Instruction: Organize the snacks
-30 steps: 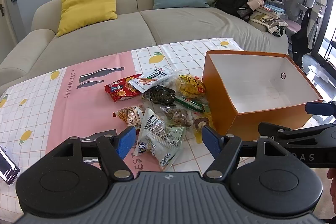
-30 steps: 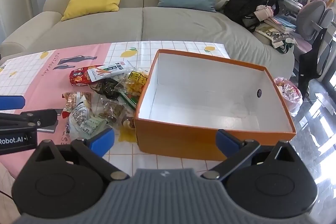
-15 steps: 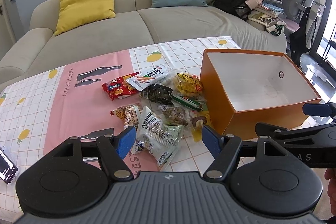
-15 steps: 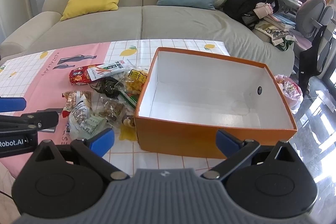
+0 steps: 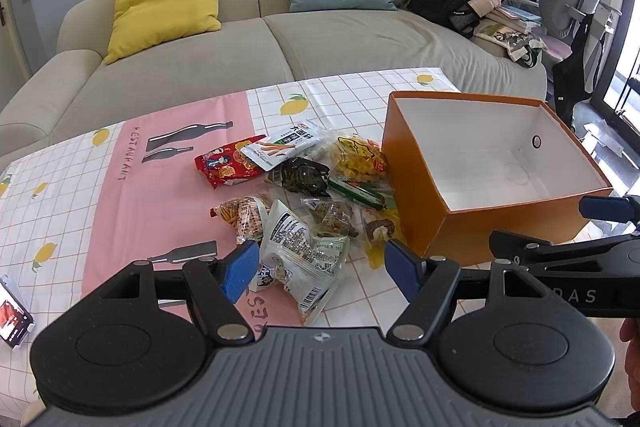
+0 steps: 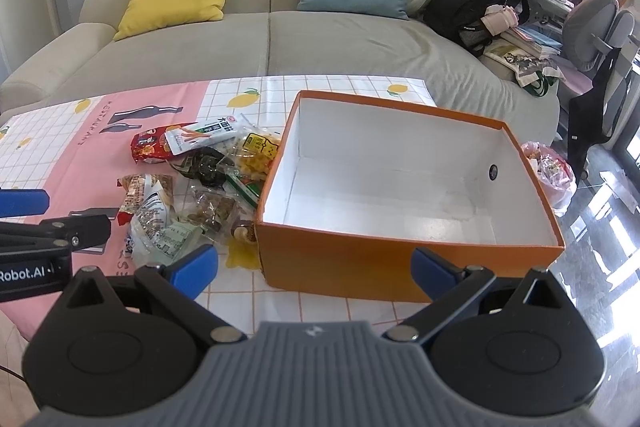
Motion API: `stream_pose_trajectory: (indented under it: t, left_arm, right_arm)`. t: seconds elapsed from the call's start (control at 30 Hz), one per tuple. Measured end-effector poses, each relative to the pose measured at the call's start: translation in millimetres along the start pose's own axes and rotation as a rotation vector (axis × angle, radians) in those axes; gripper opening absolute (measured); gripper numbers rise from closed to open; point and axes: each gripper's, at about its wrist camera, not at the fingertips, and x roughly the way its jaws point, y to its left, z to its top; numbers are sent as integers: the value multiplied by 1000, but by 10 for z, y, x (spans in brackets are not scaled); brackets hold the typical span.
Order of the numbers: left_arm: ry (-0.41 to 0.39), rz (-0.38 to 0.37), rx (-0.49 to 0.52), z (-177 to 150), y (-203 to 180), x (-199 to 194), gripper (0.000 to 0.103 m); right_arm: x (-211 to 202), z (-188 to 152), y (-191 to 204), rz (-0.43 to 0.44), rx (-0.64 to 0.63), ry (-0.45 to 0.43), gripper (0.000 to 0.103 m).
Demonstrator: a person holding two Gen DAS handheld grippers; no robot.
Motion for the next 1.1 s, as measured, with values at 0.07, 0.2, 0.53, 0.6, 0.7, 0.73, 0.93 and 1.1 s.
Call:
stream_pose_trajectory:
  t: [0.07, 0.2, 0.53, 0.6, 0.7, 0.73, 0.93, 1.1]
  left_arm:
    - [1, 0, 0, -3, -2, 1, 84]
    - [2, -1, 1, -6, -8, 0, 84]
    - [4, -1, 0, -8, -16, -1, 84]
    - [5, -1, 0, -14, -23, -1, 84]
    - [9, -5, 1, -30, -46, -2, 84]
    - [10, -7, 2, -35, -53, 0, 84]
    - [15, -12, 3, -36, -57, 3, 84]
    - [16, -12, 2, -30, -59, 0, 84]
  right_arm:
    - [1, 1, -2, -1, 1, 1, 100]
    - [7, -5, -10, -1, 4, 4, 100]
    - [13, -9, -12, -2, 4, 6, 100]
    - [14, -11, -13, -2, 4, 6, 100]
    - [20, -19, -14, -2, 7, 9, 100]
    - [23, -23, -16, -2, 9, 10, 100]
    - [37, -30, -32, -4, 19, 20, 100]
    - [40, -25, -26, -2, 20, 25, 100]
